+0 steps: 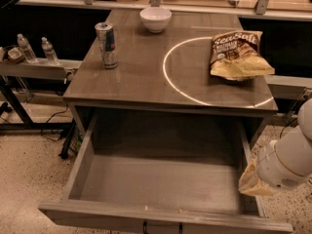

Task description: Open top drawer

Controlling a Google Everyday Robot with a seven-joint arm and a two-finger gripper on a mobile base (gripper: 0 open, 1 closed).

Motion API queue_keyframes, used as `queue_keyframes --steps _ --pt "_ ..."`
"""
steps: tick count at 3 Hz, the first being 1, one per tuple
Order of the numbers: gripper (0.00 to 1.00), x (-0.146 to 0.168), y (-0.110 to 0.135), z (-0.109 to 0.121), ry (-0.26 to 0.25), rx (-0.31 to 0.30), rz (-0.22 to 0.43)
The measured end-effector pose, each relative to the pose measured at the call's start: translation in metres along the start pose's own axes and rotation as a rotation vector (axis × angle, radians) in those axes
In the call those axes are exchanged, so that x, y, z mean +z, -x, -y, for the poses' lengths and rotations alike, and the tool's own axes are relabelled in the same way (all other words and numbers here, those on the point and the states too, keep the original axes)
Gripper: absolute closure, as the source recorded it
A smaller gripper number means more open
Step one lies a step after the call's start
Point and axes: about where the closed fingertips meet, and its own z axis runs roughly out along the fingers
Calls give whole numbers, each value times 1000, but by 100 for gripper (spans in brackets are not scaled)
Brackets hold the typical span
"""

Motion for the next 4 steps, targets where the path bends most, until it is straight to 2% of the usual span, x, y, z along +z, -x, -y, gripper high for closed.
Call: queue_keyframes --steps 1,2,3,4 --pt "100 -48 12 30 -77 -9 68" --pt "100 -114 2 67 -190 4 87" --pt "100 -168 0 93 -302 5 92" --pt "100 -172 2 95 -310 1 94"
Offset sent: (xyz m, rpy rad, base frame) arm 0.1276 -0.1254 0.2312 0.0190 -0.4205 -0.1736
